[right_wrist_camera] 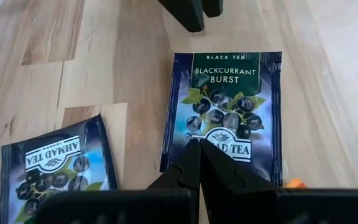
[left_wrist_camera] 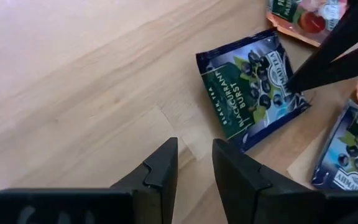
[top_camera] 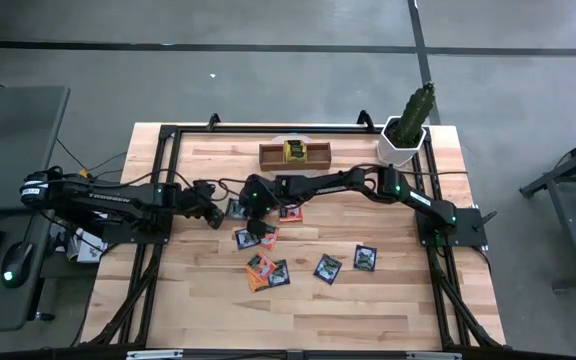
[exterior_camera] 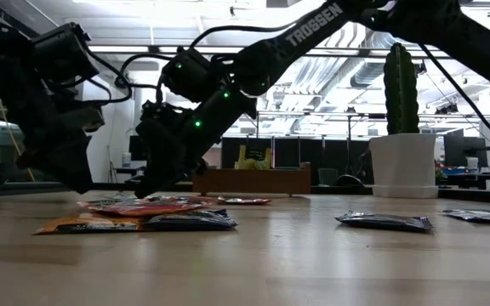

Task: Pick & Place Tea
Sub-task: Put the purple tea bag in the left compartment of the organizer

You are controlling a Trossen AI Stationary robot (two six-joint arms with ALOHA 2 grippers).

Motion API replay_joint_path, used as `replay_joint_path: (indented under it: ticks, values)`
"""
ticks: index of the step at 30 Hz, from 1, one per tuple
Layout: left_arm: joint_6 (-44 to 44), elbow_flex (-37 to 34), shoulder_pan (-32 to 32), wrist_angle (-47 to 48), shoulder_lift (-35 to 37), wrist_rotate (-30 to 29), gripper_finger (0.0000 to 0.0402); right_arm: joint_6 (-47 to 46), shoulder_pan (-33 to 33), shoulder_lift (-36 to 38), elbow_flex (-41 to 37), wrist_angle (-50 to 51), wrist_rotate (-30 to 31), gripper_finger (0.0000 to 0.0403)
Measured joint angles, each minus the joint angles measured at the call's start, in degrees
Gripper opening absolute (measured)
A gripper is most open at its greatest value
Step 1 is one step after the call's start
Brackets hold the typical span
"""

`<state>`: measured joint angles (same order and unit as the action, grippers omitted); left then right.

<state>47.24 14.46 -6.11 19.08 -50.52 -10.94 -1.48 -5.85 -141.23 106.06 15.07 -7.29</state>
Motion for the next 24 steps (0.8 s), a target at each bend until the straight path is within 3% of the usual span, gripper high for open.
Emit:
replay_joint_path:
  ticks: [6,13,24]
  values:
    - [1.09,-2.5,0.0,-6.28,0.0,3.23,0.0138,0.0,0.76,-0.01,-0.07,0.0,0.03,0.0]
    - [16.36,-9.9,0.03,-16.69,-1.07,5.16,0.0197,-0.18,1.75,0.0,-0.11,-0.15,0.06,0.0]
    - [16.04,-11.47,0.0,-22.37,-1.44,9.3,0.0187,-0.17,2.51,-0.02,-0.13,-0.63,0.29,0.0]
